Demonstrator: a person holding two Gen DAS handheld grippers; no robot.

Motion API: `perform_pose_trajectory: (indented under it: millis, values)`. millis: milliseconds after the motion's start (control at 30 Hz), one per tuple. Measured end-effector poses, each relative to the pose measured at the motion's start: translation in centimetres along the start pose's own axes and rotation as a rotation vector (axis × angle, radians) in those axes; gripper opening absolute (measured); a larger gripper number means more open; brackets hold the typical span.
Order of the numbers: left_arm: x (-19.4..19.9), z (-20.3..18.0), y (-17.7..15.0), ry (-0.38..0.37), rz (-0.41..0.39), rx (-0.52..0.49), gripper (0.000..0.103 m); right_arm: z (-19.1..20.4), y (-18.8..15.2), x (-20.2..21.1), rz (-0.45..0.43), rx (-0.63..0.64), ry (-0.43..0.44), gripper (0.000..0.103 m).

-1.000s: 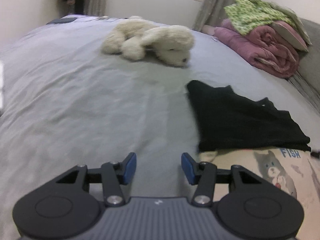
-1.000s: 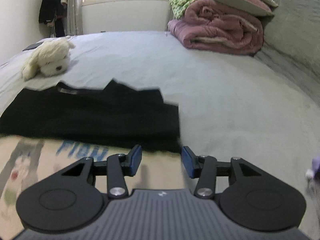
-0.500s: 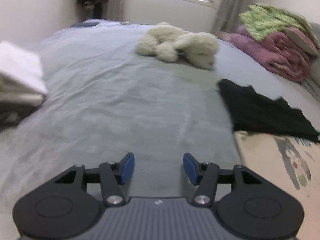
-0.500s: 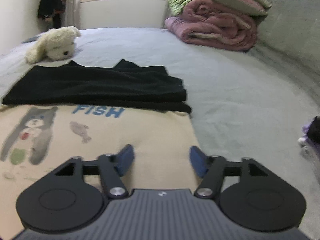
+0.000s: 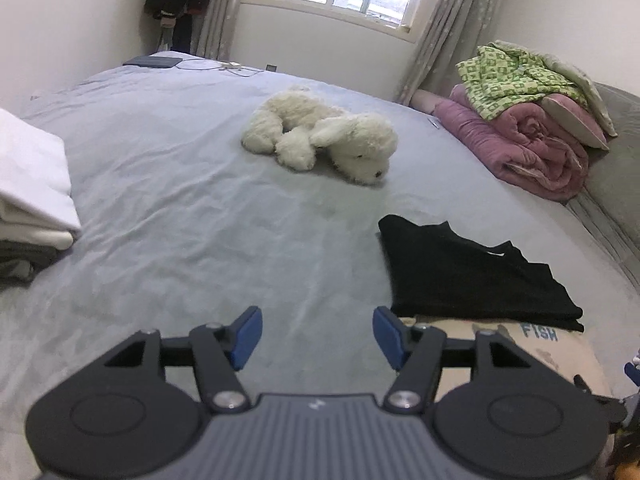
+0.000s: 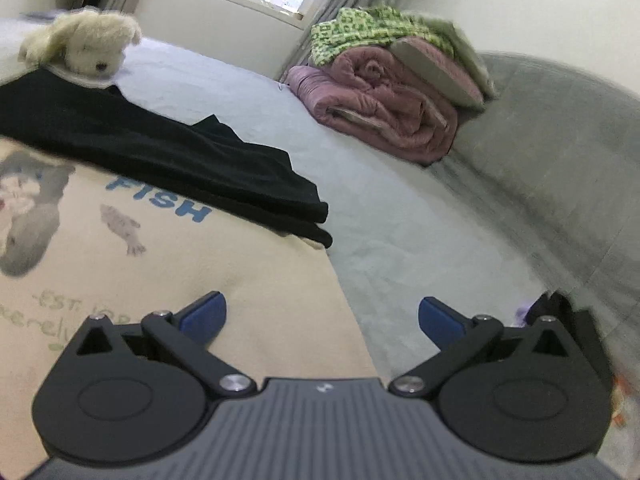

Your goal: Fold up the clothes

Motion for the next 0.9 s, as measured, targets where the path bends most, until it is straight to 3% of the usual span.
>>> perform_pose_trajectory:
  millis: [133,200,233,333,367,500,767,900]
  values:
    - [-0.2,-0.4,0.3,-0.006,0.011,0.000,0.063,0.9,0.4,0.8,-0.041,0.105,-0.094,0.103]
    - [-0.4,-0.3,0.4,-0.017,0.014,0.013,0.063,0.5,0.3,0.4,-0.003,0.049,-0.066,0.103]
    - [-0.3,-0.3,0.5,-0.020,0.015,0.020,0.063,-0.1,0.2,0.1,0.036,-0.036,-0.016,0.103]
    - [-0.4,-0.2,0.3,-0.013,0.015,0.016,0.063,-2.4,-1.2,-0.9,0.168,-0.503,0.281,0.103]
    - [-0.4,-0.1,0.2,-0.006,0.018,0.011,0.063,-2.9,-1.3,-0.9,0.165,-0.582,0.322,0.103]
    - [-0.4,0.0,0.0,0.001,0.026,0.009,0.063,-1.6,-1.4,-0.7,0.104,-0.466,0.323,0.103]
    - [2.2,-0.5,1.9,-0.006,-0.052,-0.029,0.064,-1.4,-1.3,-0.5,0.109,-0.438,0.307,0.103]
    - [5.1,-0.7,4.1,-0.039,-0.144,-0.078,0.078,-1.2,-1.3,-0.6,0.109,-0.442,0.308,0.103]
Point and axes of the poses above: each gripper's, at about its wrist camera, not at the fingertips, and x roughly against the way its jaws point, z to its left, y to its top, the point moved 9 cm from there along -x, roughly the way its jaws point, and after that the axes turned 6 degrees about x, right-handed, at the moved point
